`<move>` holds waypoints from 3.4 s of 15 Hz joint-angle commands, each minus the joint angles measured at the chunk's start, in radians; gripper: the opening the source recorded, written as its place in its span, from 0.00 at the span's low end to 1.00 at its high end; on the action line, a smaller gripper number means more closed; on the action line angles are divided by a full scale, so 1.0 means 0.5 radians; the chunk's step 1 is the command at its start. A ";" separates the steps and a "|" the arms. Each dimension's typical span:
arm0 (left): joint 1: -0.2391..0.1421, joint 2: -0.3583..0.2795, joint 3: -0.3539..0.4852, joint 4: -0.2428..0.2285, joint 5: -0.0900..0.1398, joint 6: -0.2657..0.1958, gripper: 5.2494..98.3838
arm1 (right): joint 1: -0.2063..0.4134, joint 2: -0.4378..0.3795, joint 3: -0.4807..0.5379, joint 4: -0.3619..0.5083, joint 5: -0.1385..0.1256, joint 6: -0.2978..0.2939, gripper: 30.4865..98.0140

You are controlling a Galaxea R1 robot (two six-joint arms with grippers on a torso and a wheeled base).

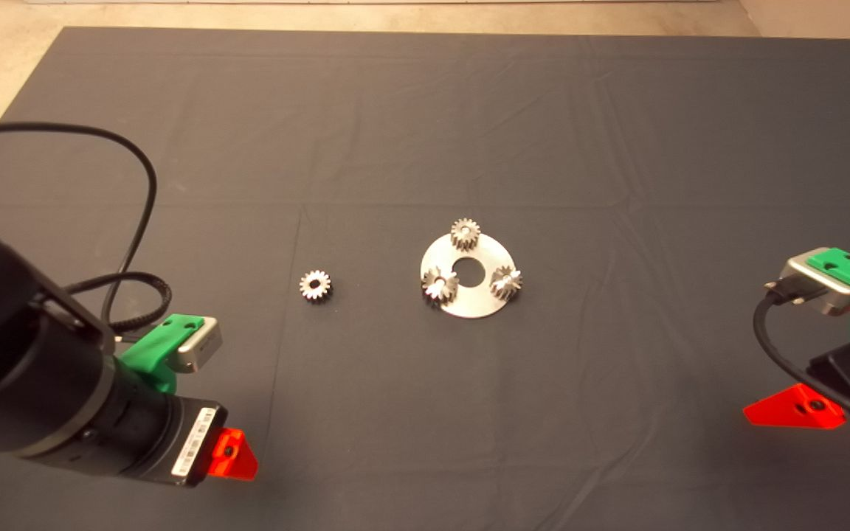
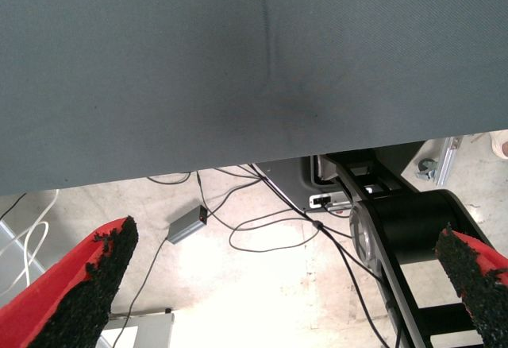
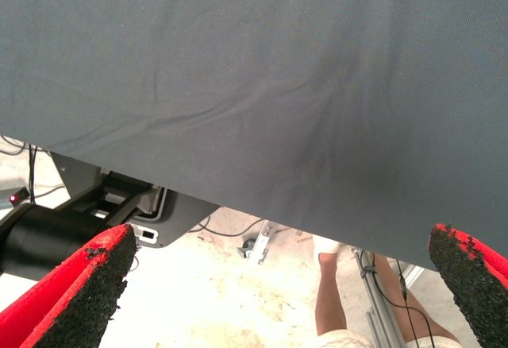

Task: Remove an incorrectly installed larger gear and replace it with the correct smaller gear

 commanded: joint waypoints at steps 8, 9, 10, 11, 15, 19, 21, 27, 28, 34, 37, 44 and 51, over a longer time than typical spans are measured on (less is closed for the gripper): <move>-0.025 0.000 0.024 -0.021 0.009 0.003 0.99 | 0.026 0.002 0.009 0.076 -0.189 -0.001 0.99; -0.025 -0.006 0.025 -0.021 0.009 0.008 0.99 | 0.026 -0.002 0.009 0.076 -0.189 -0.001 0.99; -0.025 -0.002 0.024 -0.024 0.007 0.020 0.99 | 0.026 -0.002 0.008 0.076 -0.189 -0.001 1.00; -0.027 0.012 0.011 -0.024 -0.007 0.056 0.99 | 0.026 -0.002 0.006 0.076 -0.189 -0.001 1.00; -0.016 0.052 -0.211 -0.017 -0.160 0.275 0.99 | 0.026 -0.002 0.007 0.076 -0.188 -0.001 1.00; -0.016 0.252 -0.492 -0.017 -0.175 0.390 0.99 | 0.026 -0.002 0.006 0.076 -0.189 -0.001 1.00; -0.016 0.385 -0.592 -0.017 -0.175 0.393 0.99 | 0.026 -0.002 0.008 0.076 -0.189 -0.001 0.99; -0.025 0.845 -0.853 -0.014 -0.172 0.402 0.99 | 0.026 0.002 0.006 0.076 -0.186 -0.001 0.99; -0.025 0.886 -0.881 -0.014 -0.172 0.405 0.99 | 0.026 0.003 0.006 0.075 -0.189 -0.001 0.99; -0.025 1.118 -1.232 -0.002 -0.169 0.514 0.99 | 0.026 0.011 0.006 0.073 -0.186 -0.001 0.99; -0.022 1.155 -1.345 0.044 -0.172 0.614 0.99 | 0.026 0.011 0.006 0.073 -0.183 -0.001 0.99; -0.009 1.387 -1.673 0.047 -0.169 0.592 0.99 | 0.026 0.014 0.008 0.070 -0.164 -0.001 1.00; -0.006 1.604 -2.022 0.044 -0.154 0.592 0.99 | 0.026 0.014 0.006 0.076 -0.164 -0.001 1.00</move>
